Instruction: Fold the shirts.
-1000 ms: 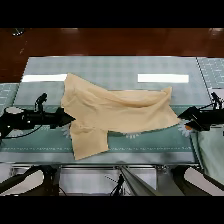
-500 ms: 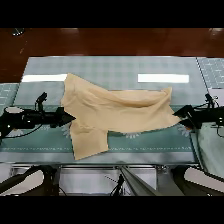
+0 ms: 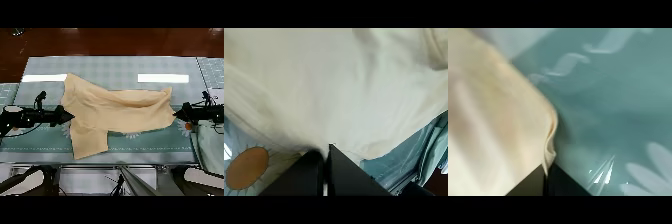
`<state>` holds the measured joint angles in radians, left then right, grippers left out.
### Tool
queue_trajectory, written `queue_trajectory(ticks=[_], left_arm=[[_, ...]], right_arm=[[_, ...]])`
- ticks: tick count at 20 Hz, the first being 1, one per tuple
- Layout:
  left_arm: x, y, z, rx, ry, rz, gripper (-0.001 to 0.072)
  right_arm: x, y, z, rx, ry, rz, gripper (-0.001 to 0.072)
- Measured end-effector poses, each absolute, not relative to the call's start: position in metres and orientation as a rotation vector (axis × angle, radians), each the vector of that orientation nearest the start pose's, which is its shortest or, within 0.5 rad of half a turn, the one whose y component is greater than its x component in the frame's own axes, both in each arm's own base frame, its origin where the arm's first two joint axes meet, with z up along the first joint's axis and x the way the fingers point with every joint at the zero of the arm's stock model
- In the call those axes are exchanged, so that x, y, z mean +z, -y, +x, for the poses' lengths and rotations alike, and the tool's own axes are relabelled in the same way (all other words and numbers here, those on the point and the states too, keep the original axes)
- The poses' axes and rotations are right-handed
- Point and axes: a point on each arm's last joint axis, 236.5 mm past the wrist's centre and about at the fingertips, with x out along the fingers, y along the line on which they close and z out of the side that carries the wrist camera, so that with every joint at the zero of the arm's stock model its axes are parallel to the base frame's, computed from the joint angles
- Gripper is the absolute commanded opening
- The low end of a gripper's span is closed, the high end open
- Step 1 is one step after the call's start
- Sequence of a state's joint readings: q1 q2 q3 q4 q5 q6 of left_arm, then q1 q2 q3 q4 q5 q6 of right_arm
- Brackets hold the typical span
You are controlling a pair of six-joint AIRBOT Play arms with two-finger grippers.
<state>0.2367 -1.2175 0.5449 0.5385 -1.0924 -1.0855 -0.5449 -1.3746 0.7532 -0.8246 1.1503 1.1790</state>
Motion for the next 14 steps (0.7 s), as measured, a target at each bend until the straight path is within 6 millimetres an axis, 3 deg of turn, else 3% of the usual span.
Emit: queue_trajectory(ticks=[3,5,8,10,11,12,14], left_arm=[[-0.015,0.115,0.329,-0.47,-1.17,-0.913,0.0022],[0.049,0.113,0.368,-0.537,-1.0,-0.886,0.0022],[0.179,0.105,0.412,-0.633,-0.703,-0.752,0.0021],[0.271,0.097,0.419,-0.66,-0.521,-0.647,0.0021],[0.313,0.093,0.416,-0.66,-0.437,-0.592,0.0022],[0.356,0.089,0.409,-0.65,-0.353,-0.526,0.0021],[0.418,0.081,0.385,-0.589,-0.233,-0.382,0.0021]], right_arm=[[-0.034,0.006,0.353,0.213,-1.257,0.802,0.0024],[0.029,0.001,0.393,0.262,-1.141,0.713,0.0024],[0.152,0.001,0.439,0.291,-0.923,0.568,0.0024],[0.244,0.002,0.443,0.286,-0.772,0.455,0.0024],[0.284,0.001,0.436,0.281,-0.709,0.405,0.0024],[0.317,-0.001,0.424,0.274,-0.654,0.367,0.0024],[0.371,-0.012,0.385,0.266,-0.558,0.297,0.0024]])
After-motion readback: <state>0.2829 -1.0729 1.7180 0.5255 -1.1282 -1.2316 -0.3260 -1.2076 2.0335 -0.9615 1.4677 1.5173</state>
